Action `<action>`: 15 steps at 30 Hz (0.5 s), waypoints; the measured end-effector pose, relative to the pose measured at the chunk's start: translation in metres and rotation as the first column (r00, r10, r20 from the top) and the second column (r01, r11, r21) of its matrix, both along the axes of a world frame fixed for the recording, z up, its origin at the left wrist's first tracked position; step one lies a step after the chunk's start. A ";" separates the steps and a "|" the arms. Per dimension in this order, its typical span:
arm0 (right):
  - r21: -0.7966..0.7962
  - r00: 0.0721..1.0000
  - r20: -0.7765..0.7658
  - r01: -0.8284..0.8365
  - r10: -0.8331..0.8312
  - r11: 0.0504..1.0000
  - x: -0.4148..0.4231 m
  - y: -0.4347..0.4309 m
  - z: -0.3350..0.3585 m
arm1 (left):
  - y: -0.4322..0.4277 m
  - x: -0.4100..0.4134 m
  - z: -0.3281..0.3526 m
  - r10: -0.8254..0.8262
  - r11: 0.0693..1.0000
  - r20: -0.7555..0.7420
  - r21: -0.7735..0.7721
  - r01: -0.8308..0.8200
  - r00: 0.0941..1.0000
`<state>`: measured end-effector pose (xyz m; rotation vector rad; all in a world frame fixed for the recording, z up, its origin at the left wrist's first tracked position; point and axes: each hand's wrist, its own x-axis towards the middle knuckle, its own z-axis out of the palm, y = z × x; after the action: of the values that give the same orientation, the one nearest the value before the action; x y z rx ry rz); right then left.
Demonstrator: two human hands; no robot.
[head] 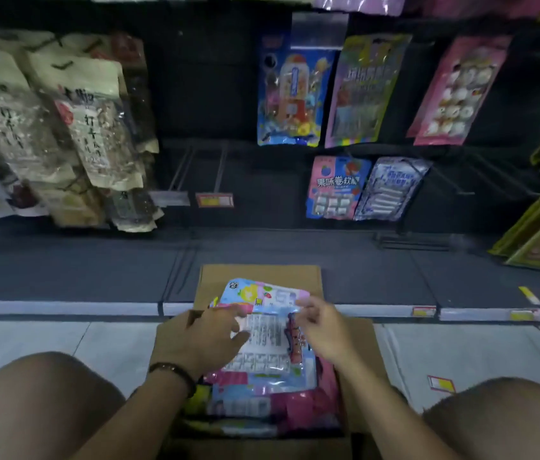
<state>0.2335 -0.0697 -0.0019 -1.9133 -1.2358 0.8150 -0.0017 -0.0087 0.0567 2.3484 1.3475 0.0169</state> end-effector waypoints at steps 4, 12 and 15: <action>-0.196 0.994 -0.007 0.109 -0.113 0.974 -0.005 -0.010 -0.061 | 0.002 -0.003 -0.034 -0.066 0.986 -0.055 -0.155 0.057 0.996; -0.311 0.986 0.141 -0.043 0.091 0.949 -0.013 0.032 -0.066 | 0.027 -0.013 -0.063 -0.058 0.977 -0.104 -0.210 0.035 0.993; -0.393 0.921 0.251 -0.185 0.299 0.900 0.008 0.077 -0.044 | 0.033 -0.013 -0.069 -0.078 0.968 -0.111 -0.246 0.049 0.991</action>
<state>0.2415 0.0077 -0.0458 -2.2761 -1.6337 0.9560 -0.0152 0.0238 -0.0118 2.2121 1.2491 -0.2975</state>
